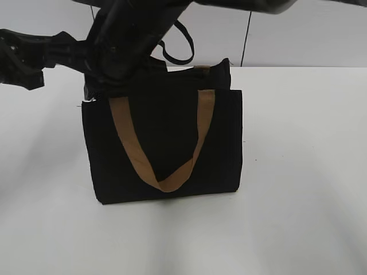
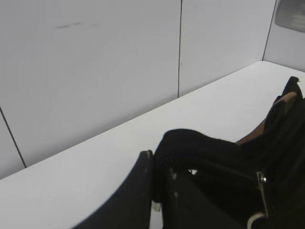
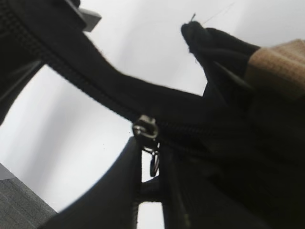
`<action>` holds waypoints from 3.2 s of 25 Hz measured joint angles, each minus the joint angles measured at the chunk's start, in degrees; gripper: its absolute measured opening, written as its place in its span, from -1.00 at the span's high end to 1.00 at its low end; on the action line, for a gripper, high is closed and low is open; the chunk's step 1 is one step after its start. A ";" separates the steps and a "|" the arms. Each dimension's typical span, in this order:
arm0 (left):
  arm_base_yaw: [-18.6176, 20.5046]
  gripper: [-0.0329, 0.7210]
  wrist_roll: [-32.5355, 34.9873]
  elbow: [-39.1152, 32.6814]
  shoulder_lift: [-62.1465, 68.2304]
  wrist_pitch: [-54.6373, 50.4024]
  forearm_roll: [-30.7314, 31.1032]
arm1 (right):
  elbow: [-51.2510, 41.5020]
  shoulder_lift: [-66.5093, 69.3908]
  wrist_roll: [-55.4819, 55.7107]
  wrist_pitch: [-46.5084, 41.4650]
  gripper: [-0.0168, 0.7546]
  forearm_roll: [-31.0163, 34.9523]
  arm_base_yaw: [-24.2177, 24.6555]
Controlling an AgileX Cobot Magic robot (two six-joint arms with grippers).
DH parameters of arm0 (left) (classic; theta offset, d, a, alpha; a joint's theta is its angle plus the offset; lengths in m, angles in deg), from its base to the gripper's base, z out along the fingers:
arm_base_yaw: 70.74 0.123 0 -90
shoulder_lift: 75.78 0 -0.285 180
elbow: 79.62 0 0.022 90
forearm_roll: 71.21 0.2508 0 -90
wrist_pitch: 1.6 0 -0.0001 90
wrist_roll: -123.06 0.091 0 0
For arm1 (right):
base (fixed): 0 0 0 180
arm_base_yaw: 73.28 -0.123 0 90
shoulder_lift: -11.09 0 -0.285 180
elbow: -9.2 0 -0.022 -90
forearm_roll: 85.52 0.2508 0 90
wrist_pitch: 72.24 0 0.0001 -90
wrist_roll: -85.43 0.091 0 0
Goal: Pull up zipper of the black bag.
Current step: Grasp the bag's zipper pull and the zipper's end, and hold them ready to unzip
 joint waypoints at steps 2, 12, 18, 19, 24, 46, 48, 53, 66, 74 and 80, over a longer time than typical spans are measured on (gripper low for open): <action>0.00 0.89 0.00 0.00 0.00 0.07 0.00 | 0.00 0.24 0.07 0.05 0.85 -0.06 0.02; 0.00 0.89 -9.38 0.00 0.00 -4.45 6.14 | 2.15 -1.19 -12.36 -6.42 0.99 9.84 2.51; -0.06 0.89 -29.43 0.00 -2.65 -6.15 24.19 | 5.68 -1.19 -23.92 -15.32 0.99 22.66 7.05; -0.06 0.89 -31.86 0.00 -3.14 -6.69 26.48 | 6.05 -1.19 -24.51 -16.93 0.99 23.14 7.66; -0.17 0.89 -41.12 0.12 -4.09 -8.62 33.14 | 6.71 -1.19 -25.60 -22.33 0.99 24.81 9.98; -0.27 0.90 -50.78 0.01 -4.09 -17.32 44.06 | 6.87 -1.35 -27.69 -23.12 0.99 14.82 13.48; -0.22 0.90 -50.98 -0.03 -4.09 -19.12 44.18 | 6.87 -1.35 -27.56 -23.89 0.99 11.14 13.48; -0.16 0.90 -51.21 -0.05 -4.09 -21.62 44.18 | 6.87 -2.16 -26.54 -24.83 0.99 3.53 13.48; -0.16 0.90 -51.21 -0.05 -1.38 -21.84 44.33 | 6.87 -4.54 -24.26 -26.49 0.99 -13.35 13.48; -0.16 0.71 -51.21 -0.10 -1.24 -22.60 44.20 | 6.87 -4.76 -23.18 -26.49 0.98 -14.26 13.42; -0.09 -0.66 -51.42 -0.10 -1.24 -24.79 44.14 | 6.87 -7.89 -24.78 -26.67 0.20 -14.98 13.68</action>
